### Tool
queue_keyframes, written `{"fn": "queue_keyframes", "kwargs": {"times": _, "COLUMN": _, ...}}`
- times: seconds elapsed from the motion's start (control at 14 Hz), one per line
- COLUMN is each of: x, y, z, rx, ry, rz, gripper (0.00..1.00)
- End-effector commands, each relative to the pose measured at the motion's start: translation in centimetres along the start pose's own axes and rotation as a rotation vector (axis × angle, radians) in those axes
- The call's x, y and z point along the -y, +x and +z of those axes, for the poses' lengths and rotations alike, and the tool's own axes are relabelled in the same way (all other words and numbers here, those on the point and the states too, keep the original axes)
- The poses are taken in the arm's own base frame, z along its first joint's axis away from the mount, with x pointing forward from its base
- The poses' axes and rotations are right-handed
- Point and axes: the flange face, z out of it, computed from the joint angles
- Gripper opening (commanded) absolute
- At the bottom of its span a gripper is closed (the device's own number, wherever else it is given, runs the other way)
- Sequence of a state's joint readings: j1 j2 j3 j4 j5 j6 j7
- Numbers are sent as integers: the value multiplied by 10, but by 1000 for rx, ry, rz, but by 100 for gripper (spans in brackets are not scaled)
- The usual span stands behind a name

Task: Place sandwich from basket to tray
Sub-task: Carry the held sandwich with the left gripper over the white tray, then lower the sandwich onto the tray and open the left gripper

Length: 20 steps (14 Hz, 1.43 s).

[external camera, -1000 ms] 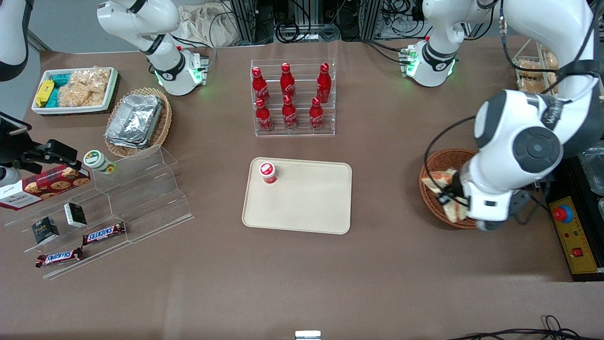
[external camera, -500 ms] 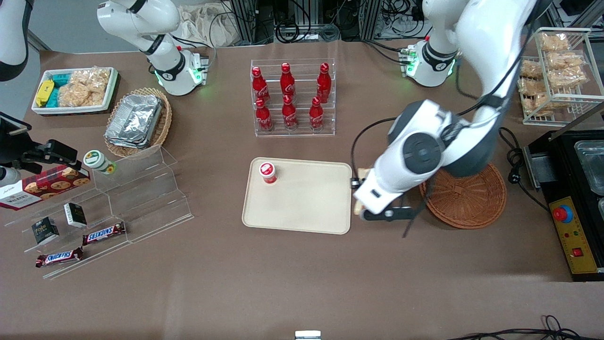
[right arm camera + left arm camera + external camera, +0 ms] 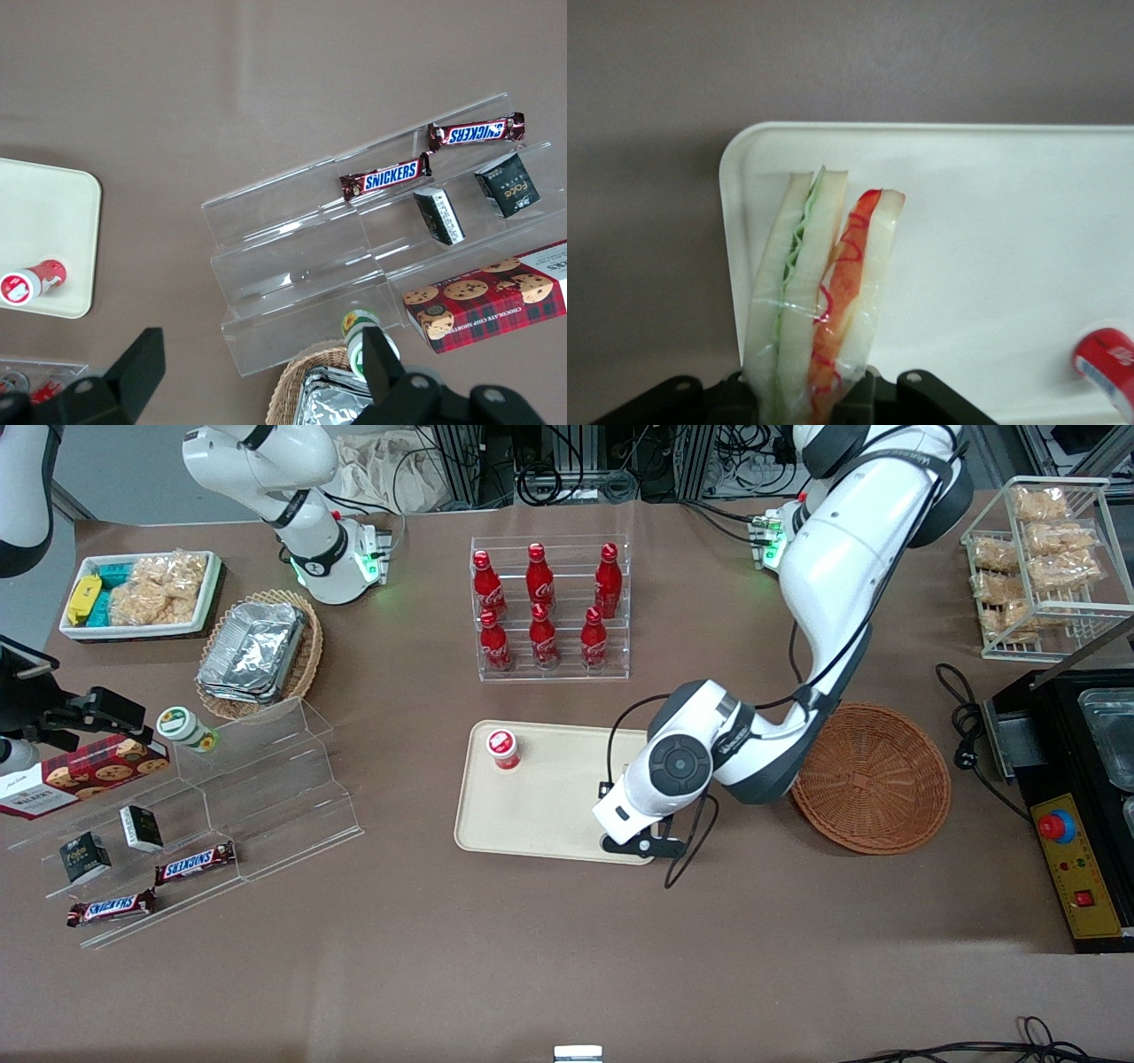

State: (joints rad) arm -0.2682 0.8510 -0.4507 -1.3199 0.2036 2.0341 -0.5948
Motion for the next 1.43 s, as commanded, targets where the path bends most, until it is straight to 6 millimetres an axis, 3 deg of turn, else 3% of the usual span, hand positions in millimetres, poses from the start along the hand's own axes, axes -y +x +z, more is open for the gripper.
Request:
{"fn": "queue_keyframes", "kwargs": {"times": 0.0, "x": -7, "y": 3, "z": 7, "rx": -6, "ry": 16, "rz": 23, "gripper": 59}}
{"fn": "queue_keyframes", "kwargs": {"times": 0.07, "x": -5, "y": 4, "z": 15, "rx": 4, "ry": 20, "rz": 22, "gripper": 99}}
{"fn": "queue_keyframes", "kwargs": {"times": 0.21, "x": -5, "y": 4, "z": 17, "rx": 5, "ry": 23, "rz": 22, "gripper": 100}}
{"fn": "queue_keyframes", "kwargs": {"times": 0.5, "x": 1, "y": 8, "z": 1, "rx": -11, "ry": 20, "rz": 8, "gripper": 100}}
{"fn": "queue_keyframes", "kwargs": {"times": 0.64, "x": 9, "y": 10, "z": -34, "rx": -45, "ry": 23, "rz": -2, "gripper": 100}}
{"fn": "queue_keyframes", "kwargs": {"times": 0.86, "x": 58, "y": 13, "z": -101, "rx": -34, "ry": 62, "rz": -59, "gripper": 100}}
{"fn": "queue_keyframes", "kwargs": {"times": 1.07, "x": 105, "y": -23, "z": -159, "rx": -14, "ry": 129, "rz": -114, "gripper": 97}}
{"fn": "queue_keyframes", "kwargs": {"times": 1.21, "x": 129, "y": -57, "z": -178, "rx": -46, "ry": 140, "rz": -144, "gripper": 94}}
{"fn": "queue_keyframes", "kwargs": {"times": 1.36, "x": 152, "y": -91, "z": -181, "rx": -95, "ry": 156, "rz": -90, "gripper": 94}}
